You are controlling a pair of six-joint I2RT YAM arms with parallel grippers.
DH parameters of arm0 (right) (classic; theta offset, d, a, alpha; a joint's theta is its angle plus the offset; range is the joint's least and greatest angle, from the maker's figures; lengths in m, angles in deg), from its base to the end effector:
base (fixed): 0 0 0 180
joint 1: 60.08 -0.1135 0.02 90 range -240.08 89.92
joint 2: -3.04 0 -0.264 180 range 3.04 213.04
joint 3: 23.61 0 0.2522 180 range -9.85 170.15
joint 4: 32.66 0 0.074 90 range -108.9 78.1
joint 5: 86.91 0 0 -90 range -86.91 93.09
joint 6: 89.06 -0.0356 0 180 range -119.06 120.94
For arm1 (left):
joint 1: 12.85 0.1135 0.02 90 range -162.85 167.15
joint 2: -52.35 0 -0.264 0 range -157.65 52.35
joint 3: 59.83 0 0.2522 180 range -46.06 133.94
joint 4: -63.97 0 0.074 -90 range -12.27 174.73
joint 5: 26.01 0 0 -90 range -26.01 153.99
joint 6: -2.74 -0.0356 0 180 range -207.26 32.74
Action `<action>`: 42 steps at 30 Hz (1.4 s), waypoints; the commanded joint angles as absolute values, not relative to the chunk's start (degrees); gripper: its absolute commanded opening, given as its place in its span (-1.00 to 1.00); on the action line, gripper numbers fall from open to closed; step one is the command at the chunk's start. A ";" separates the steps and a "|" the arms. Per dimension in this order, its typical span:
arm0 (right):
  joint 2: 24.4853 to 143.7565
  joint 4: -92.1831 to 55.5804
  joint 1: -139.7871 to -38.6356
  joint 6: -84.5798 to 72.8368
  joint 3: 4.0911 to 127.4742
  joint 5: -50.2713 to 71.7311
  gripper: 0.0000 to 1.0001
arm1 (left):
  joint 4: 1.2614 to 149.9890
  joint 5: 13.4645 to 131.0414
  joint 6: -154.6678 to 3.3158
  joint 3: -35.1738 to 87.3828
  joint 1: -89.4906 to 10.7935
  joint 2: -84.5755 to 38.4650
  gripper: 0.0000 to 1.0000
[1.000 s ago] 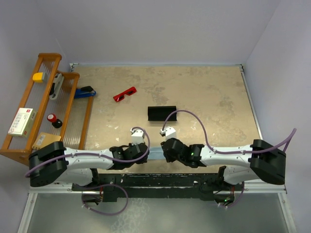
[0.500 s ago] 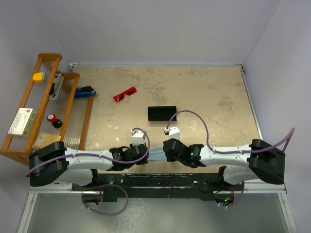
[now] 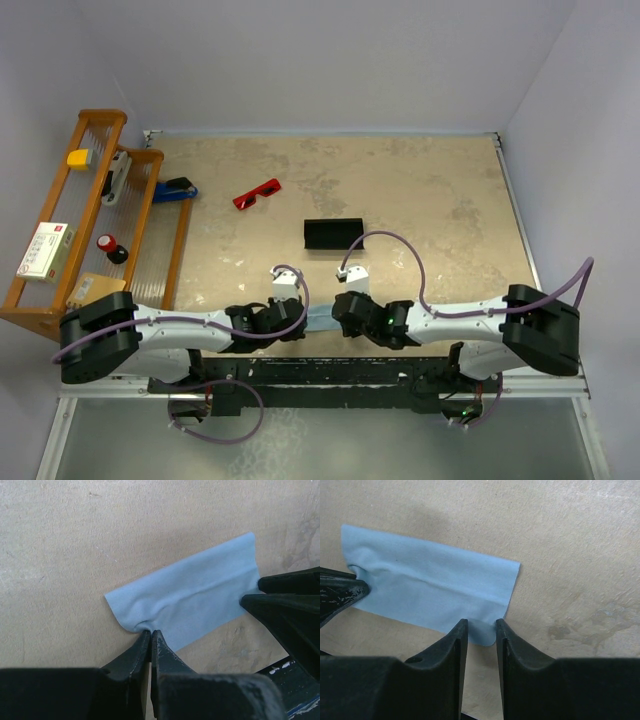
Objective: Organize the sunglasses
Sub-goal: Fold the glasses cleaning cloth at the center of the board, then pick up the glasses cleaning cloth from the center of the board.
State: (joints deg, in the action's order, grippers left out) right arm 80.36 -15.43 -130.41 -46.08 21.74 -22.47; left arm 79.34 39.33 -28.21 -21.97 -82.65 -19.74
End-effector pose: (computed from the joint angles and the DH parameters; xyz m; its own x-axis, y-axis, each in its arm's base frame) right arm 0.0970 0.2259 0.1572 -0.7258 -0.0696 -0.6844 -0.3280 0.9095 0.2554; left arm 0.0886 -0.1978 0.1418 -0.7866 -0.1192 -0.6058 0.1651 0.9048 -0.3924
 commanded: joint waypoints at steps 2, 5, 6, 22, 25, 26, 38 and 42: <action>83.14 -15.36 -132.29 -48.21 22.24 -23.48 -0.40 | 78.03 39.12 -27.51 -22.47 -83.29 -19.43 -1.00; 84.27 -15.47 -132.83 -48.68 22.72 -23.62 -0.45 | 78.00 39.12 -27.49 -22.41 -83.40 -19.60 -1.00; 84.45 -15.29 -132.97 -48.86 22.70 -23.77 -0.46 | 78.02 39.12 -27.49 -22.34 -83.42 -19.55 -1.00; 81.43 -13.77 -132.95 -49.78 21.33 -25.37 -0.42 | 78.80 38.34 -27.46 -22.08 -83.69 -20.62 -1.00; 80.33 -13.35 -133.05 -49.83 20.93 -25.84 -0.36 | 80.18 37.82 -27.78 -21.52 -83.69 -20.36 -1.00; 79.93 -13.14 -133.02 -49.81 20.86 -26.05 -0.36 | 80.76 37.65 -27.97 -21.35 -83.64 -20.23 -1.00; 78.67 -12.50 -132.98 -49.78 20.66 -27.08 -0.35 | 86.19 35.66 -28.20 -21.28 -83.69 -16.74 -1.00; 79.66 -13.29 -132.95 -49.66 21.05 -26.65 -0.35 | 84.81 36.34 -28.28 -21.07 -83.69 -17.76 -1.00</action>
